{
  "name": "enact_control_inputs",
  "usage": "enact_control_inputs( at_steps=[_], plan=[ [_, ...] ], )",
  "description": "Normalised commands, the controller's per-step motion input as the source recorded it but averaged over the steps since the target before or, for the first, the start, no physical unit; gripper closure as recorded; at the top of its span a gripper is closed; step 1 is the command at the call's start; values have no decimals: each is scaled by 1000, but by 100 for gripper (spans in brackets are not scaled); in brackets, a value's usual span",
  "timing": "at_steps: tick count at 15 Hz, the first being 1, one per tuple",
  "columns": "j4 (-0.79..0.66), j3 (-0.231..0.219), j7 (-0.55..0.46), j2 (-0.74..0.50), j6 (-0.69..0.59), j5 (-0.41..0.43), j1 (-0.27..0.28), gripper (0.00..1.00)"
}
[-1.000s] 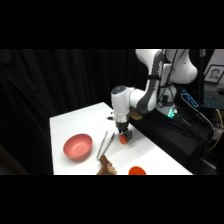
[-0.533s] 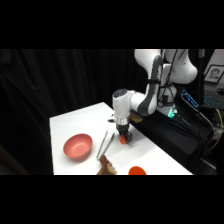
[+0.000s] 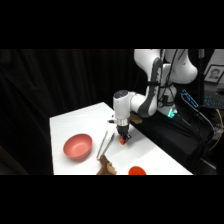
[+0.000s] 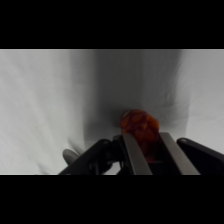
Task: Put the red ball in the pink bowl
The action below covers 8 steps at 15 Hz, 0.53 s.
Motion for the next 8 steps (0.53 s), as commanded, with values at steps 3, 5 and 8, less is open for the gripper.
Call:
enact_control_inputs(
  at_steps=[3,5,8],
  plan=[
    [-124,-46,6,-301,-126,-16,62,98],
    [-119,-77,27,-376,-232,-50,78,98],
    [-81,-89,37,-383,-313,-82,77,97]
  ],
)
